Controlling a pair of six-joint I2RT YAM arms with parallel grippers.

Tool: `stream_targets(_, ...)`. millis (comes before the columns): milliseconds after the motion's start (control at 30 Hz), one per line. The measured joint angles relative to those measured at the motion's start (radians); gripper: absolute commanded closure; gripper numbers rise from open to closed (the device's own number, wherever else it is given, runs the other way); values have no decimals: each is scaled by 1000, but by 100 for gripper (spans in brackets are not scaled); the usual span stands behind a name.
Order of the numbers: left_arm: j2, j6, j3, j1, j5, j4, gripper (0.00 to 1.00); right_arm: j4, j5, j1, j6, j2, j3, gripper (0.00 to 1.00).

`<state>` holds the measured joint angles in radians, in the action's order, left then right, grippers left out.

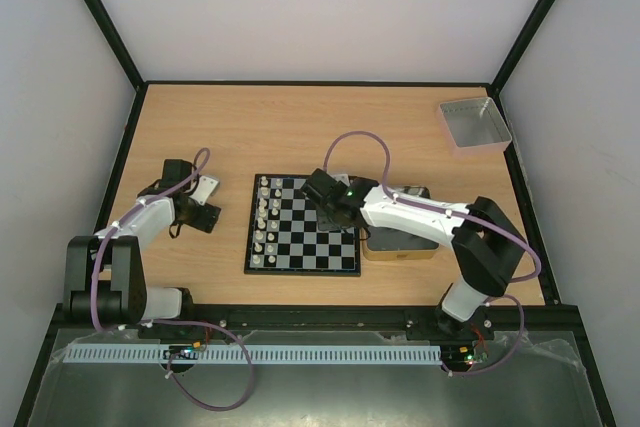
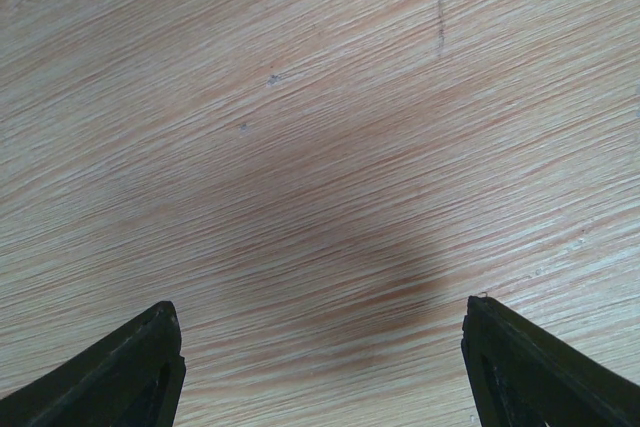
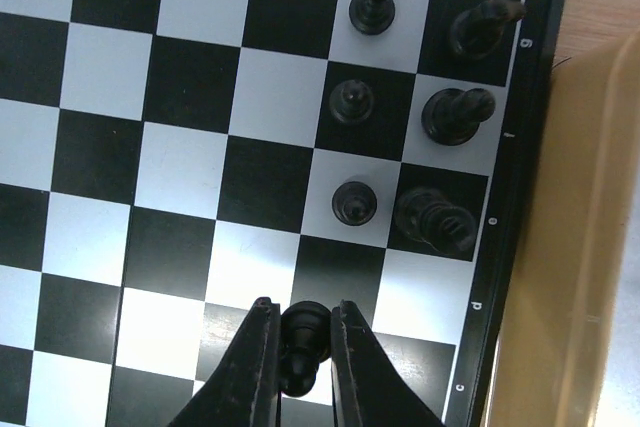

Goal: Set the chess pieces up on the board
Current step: Place the chess piece on the chessboard.

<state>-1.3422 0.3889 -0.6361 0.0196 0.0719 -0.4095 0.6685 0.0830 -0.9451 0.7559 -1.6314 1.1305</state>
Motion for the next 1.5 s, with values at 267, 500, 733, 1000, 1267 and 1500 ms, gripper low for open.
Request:
stream_targets(267,0,-1,0,0,-2,0,24,-42,-33,-2,8,-26,-28,92)
stream_targets(500,0,-1,0,0,-2,0,24,-72,-50,-2,15,-35,-63,92)
stream_targets(733,0,-2,0,0,-2,0,24,-96,-51,-2,15,-52,-67,92)
stream_targets(1000,0,-3,1,0,-3,0,24,-106,-47,-2,16,-77,-72,91)
stream_targets(1267,0,-5,3,0,-3,0,24,-114,-29,-2,23,-90,-81,91)
stream_targets(1500,0,-5,3,0,-3,1,24,-124,-22,-2,30,-97,-81,89)
